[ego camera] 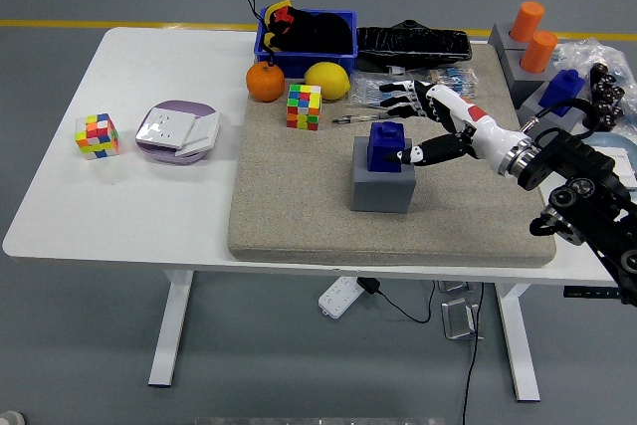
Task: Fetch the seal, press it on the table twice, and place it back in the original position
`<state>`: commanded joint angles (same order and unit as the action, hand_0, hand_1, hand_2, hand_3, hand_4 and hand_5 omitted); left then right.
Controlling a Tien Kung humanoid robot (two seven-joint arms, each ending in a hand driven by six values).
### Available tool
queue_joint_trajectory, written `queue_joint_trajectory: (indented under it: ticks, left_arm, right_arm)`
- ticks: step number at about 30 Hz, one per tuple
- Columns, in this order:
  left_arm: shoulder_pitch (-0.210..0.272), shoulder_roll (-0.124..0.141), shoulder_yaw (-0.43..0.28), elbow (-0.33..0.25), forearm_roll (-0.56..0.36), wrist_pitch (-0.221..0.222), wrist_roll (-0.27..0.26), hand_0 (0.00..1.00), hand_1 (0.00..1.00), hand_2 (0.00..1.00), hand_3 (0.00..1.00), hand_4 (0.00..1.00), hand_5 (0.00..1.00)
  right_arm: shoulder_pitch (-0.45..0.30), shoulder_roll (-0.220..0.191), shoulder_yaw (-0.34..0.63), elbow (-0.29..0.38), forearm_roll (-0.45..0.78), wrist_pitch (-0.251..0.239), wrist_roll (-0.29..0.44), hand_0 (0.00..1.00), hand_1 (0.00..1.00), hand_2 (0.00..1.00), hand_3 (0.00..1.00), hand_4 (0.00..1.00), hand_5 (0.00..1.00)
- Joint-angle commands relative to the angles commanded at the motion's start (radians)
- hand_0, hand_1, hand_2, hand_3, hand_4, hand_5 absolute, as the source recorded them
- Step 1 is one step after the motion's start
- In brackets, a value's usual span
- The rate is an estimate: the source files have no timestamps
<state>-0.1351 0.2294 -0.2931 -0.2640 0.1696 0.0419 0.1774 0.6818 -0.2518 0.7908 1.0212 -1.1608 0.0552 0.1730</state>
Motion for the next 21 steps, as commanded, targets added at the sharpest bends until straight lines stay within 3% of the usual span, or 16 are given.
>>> queue_joint_trajectory:
  ticks: [7, 21]
  left_arm:
    - [-0.006, 0.001, -0.003, -0.003, 0.007, 0.001, -0.001, 0.793, 0.746, 0.737, 0.762, 0.626, 0.448]
    - [-0.001, -0.004, 0.007, -0.005, 0.006, 0.000, 0.001, 0.793, 0.745, 0.737, 0.762, 0.627, 0.447]
  right_arm:
    - [0.029, 0.031, -0.035, -0.063, 0.007, -0.040, 0.036, 0.806, 0.706, 0.714, 0.811, 0.977, 0.002]
    - [0.016, 0.035, -0.053, -0.115, 0.027, -0.050, 0.045, 0.721, 0.658, 0.701, 0.792, 0.930, 0.002]
